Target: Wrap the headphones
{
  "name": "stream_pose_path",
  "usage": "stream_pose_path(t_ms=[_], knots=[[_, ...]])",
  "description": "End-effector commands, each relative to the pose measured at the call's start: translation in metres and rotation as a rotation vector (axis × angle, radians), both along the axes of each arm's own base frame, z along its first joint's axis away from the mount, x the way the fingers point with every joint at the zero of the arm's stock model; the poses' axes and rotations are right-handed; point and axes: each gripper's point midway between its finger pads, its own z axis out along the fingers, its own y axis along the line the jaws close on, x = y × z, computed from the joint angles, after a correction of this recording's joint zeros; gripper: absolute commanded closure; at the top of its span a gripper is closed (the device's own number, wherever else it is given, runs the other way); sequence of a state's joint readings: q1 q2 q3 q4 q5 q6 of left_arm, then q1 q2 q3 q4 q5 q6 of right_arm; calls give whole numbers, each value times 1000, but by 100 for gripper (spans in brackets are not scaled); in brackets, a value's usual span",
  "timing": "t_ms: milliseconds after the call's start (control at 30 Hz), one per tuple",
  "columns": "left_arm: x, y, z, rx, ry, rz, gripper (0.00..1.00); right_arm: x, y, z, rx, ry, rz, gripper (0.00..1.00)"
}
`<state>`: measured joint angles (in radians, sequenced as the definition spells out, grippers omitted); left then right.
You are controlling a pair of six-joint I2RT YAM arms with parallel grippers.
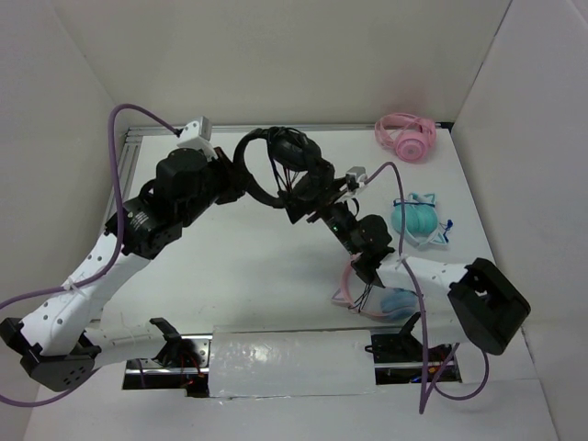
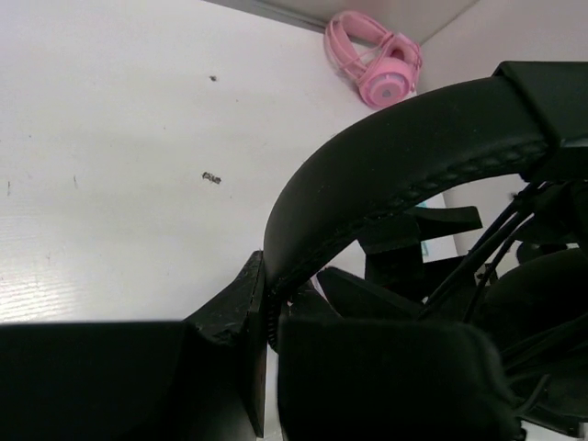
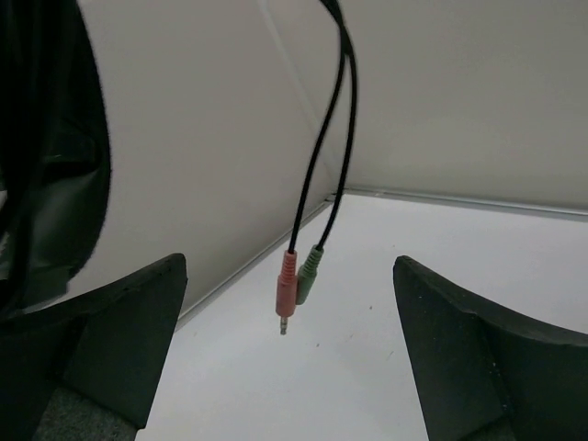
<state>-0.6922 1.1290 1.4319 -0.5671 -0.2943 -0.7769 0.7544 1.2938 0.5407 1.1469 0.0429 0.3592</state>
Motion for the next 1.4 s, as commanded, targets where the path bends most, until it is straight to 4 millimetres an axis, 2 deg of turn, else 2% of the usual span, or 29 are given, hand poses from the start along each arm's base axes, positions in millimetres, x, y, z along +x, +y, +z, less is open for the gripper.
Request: stream_pose_path(t_ms=[0,67,100,233,433,533,567,633,667,700,767,800,867,900,933,1000,1033,1100,1133,1167,1233,1267,1300,1367], knots=[[-5,-5,52,-144,-108,-11,100,26,-9,32,111,-48,-76,1],[-7,-5,54,-150,-112,-15,100,32,-9,40,137,-66,-61,3],[-8,-3,56,-155,-114,-11,100,38,-6,34,127,-56,-61,5],[-13,-6,63,-171,-132,-42,100,51,-1,41,140,-69,-85,7],[-12,-9,67,-167,-127,-45,100,61,4,55,190,-93,-74,10],[-14,-9,69,-172,-136,-53,100,67,6,56,215,-84,-49,27],[-14,-8,71,-176,-142,-52,100,70,6,53,213,-73,-43,47],[-14,-3,73,-183,-144,-23,100,66,7,50,215,-61,-15,68],[-14,0,74,-188,-146,-8,100,64,8,45,205,-57,-3,90],[-13,3,76,-190,-154,8,100,59,10,37,182,-48,19,100],[-8,8,81,-186,-171,40,100,46,21,27,121,-41,83,100],[-6,9,87,-192,-181,50,100,41,22,12,88,-20,97,100],[6,13,80,-159,-152,100,100,24,29,6,55,-20,147,100],[9,16,89,-170,-158,112,100,18,32,-14,4,13,152,100],[22,17,81,-154,-134,133,100,13,34,-15,-11,15,158,100],[31,15,77,-165,-112,130,100,-1,45,-33,-66,49,208,100],[43,18,68,-157,-91,154,100,-6,47,-36,-76,53,222,100],[54,23,57,-160,-43,190,100,-16,51,-49,-96,76,249,100],[67,29,45,-146,-9,223,100,-18,50,-51,-98,84,251,100],[72,32,39,-155,15,235,100,-21,48,-62,-110,110,252,100],[91,45,16,-144,77,288,100,-26,47,-71,-122,143,258,100],[95,43,4,-160,118,268,100,-26,48,-77,-135,165,259,100],[107,49,-10,-163,151,288,100,-27,52,-91,-166,209,259,100],[116,49,-33,-169,198,283,100,-26,55,-101,-181,242,258,100]])
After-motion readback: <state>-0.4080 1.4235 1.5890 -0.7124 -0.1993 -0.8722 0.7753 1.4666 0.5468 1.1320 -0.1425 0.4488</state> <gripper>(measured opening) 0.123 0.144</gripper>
